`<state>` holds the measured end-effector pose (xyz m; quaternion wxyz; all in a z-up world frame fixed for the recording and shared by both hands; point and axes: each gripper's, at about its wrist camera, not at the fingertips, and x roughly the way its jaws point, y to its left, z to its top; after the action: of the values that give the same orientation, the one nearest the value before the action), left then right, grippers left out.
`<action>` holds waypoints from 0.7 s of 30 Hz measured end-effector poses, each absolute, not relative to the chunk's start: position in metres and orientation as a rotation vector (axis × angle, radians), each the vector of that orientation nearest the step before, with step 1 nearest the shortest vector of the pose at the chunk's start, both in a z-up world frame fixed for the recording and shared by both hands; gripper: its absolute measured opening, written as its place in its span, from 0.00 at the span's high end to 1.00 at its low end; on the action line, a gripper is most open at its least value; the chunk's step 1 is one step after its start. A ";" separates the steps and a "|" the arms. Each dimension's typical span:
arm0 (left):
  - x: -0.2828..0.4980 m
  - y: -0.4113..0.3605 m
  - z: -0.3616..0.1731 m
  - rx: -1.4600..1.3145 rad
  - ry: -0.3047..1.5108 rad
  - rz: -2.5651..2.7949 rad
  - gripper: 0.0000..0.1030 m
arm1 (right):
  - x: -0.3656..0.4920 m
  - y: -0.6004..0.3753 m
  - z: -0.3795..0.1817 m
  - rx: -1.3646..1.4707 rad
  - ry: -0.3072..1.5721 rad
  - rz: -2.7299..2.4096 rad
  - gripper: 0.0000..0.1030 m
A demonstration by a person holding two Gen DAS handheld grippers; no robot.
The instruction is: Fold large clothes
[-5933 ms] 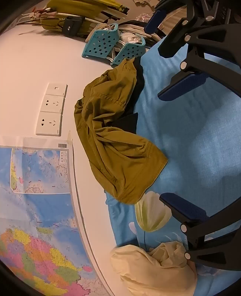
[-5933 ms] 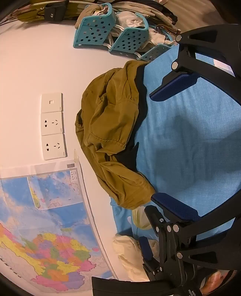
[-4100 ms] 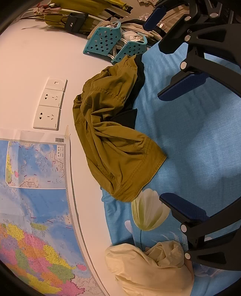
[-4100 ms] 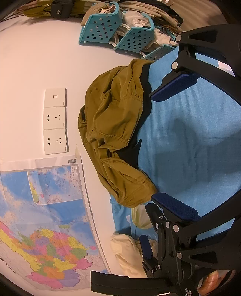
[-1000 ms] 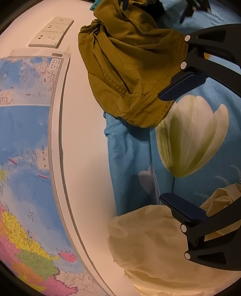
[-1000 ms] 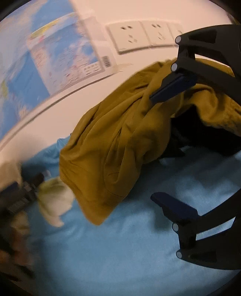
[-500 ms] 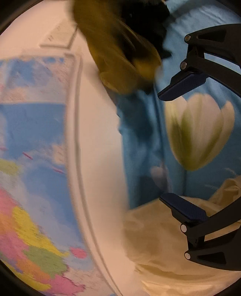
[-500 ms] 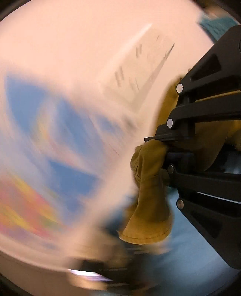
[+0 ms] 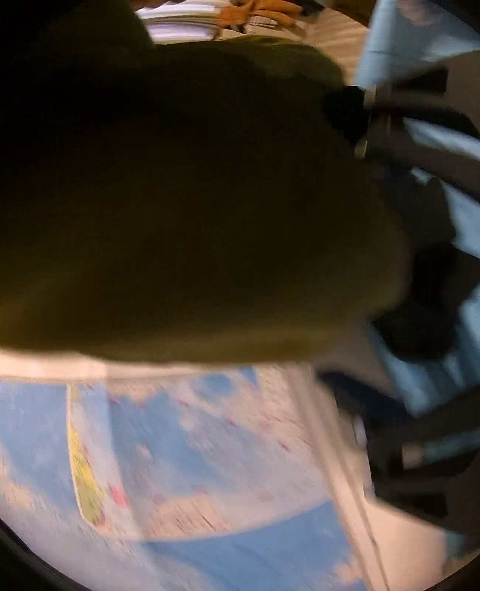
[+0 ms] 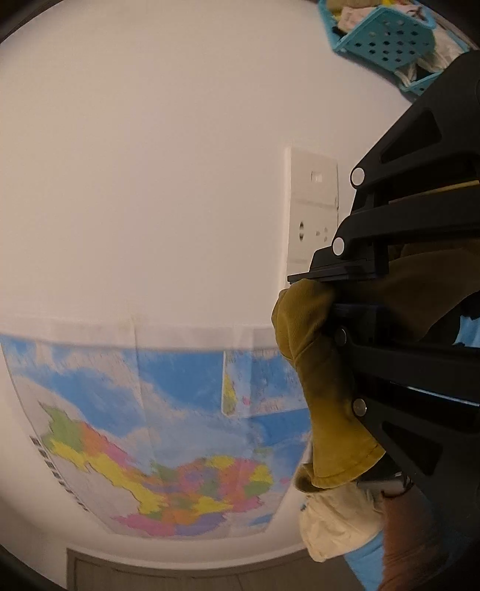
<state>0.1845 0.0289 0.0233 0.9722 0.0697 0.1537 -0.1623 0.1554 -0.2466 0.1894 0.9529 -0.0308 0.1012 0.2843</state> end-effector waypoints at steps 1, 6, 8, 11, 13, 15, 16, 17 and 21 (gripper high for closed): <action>0.193 0.026 0.026 0.126 0.316 -0.328 0.90 | 0.155 -0.254 0.191 -0.046 0.201 0.564 0.92; 0.195 -0.001 0.078 0.148 0.269 -0.334 0.96 | 0.139 -0.296 0.220 0.009 0.149 0.502 0.93; 0.181 -0.013 0.114 0.164 0.206 -0.347 0.96 | 0.120 -0.314 0.250 0.011 0.087 0.470 0.93; 0.149 -0.022 0.176 0.146 0.063 -0.354 0.96 | 0.083 -0.337 0.302 0.002 -0.026 0.419 0.94; 0.124 -0.023 0.215 0.126 -0.021 -0.360 0.96 | 0.048 -0.355 0.341 0.021 -0.104 0.403 0.94; 0.088 -0.020 0.253 0.123 -0.114 -0.356 0.96 | 0.015 -0.365 0.369 0.020 -0.173 0.391 0.94; 0.060 -0.016 0.273 0.131 -0.167 -0.349 0.96 | 0.002 -0.369 0.378 0.020 -0.194 0.394 0.94; 0.040 -0.011 0.284 0.142 -0.201 -0.344 0.96 | -0.017 -0.374 0.389 0.024 -0.223 0.397 0.94; -0.054 0.020 0.301 0.192 -0.267 -0.321 0.95 | -0.084 -0.372 0.411 -0.009 -0.282 0.447 0.94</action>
<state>-0.0541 0.0200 0.3007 0.9737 0.0953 -0.1325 -0.1589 -0.0843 -0.3723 0.4112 0.9653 -0.0045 -0.1393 0.2209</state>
